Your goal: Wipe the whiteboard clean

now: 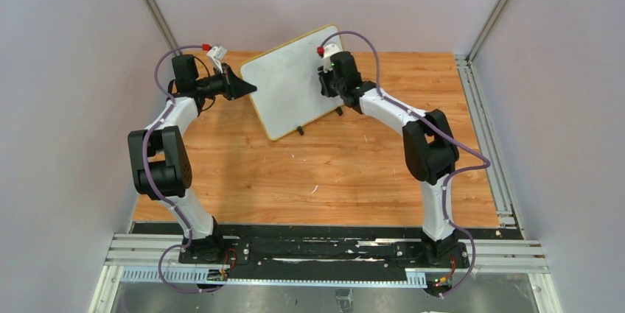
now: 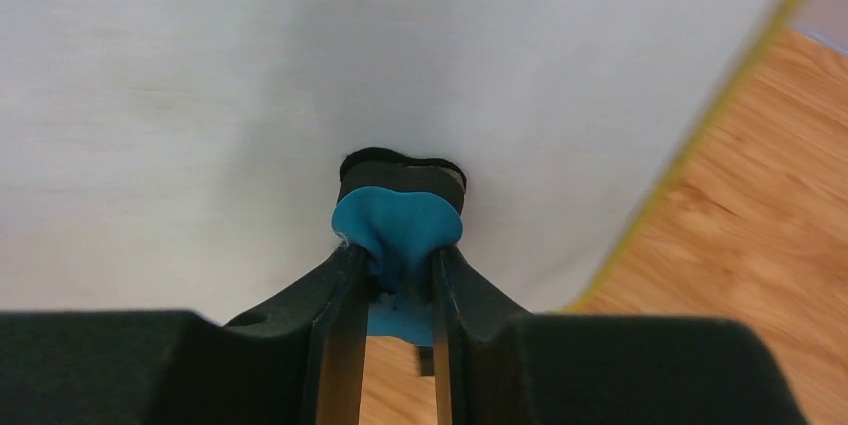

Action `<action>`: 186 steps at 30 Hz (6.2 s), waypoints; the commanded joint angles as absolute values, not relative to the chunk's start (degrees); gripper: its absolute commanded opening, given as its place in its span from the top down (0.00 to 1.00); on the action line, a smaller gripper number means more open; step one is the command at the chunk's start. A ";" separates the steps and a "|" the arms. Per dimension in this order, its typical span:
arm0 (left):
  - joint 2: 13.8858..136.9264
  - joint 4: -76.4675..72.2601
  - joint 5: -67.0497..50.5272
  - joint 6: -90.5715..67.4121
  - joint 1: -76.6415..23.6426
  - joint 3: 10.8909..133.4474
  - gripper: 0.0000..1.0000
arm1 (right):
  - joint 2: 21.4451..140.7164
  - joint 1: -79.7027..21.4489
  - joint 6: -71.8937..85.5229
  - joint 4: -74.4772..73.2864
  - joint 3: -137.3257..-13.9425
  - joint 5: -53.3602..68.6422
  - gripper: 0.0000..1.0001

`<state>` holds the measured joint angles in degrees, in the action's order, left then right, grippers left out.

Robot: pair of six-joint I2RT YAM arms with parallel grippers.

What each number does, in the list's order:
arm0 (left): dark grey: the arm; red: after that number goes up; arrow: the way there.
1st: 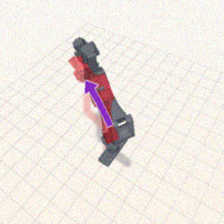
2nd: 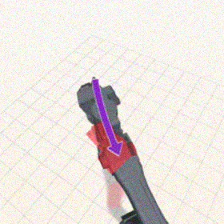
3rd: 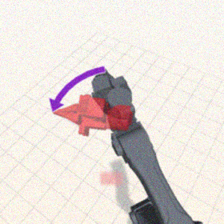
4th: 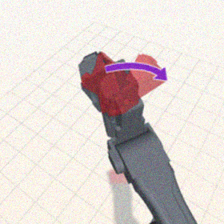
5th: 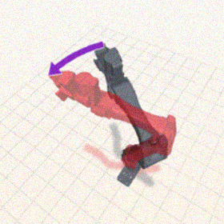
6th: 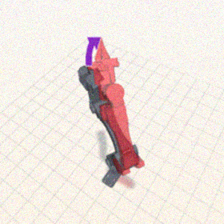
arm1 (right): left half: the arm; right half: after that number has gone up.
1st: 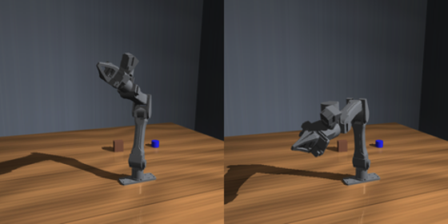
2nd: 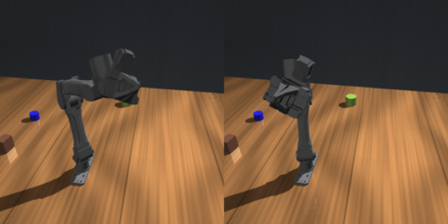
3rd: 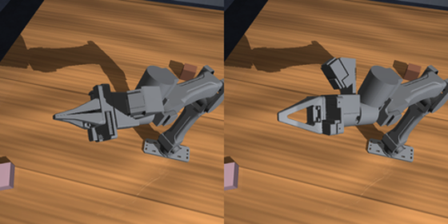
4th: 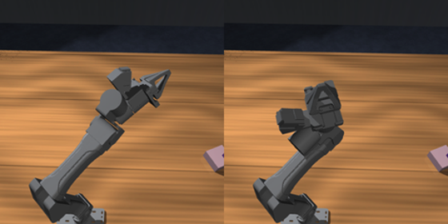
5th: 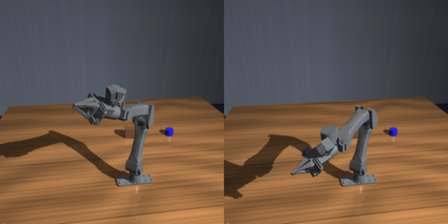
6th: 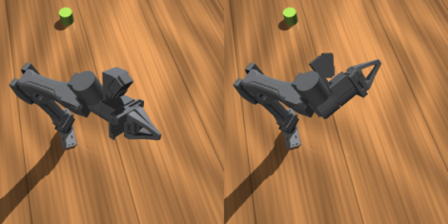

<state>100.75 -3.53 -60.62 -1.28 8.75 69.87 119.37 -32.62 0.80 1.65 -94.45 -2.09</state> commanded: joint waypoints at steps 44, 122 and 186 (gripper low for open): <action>104.41 2.99 -48.56 13.84 8.36 67.41 1.00 | 88.23 -6.47 9.45 -34.13 -60.79 0.48 0.98; 88.58 10.55 -57.19 16.22 8.46 63.05 0.52 | 83.29 -5.00 11.50 -30.22 -51.40 2.00 0.59; 78.26 -64.00 2.36 3.75 -3.13 9.96 0.06 | 46.84 -13.12 5.01 12.32 -18.73 -25.14 0.60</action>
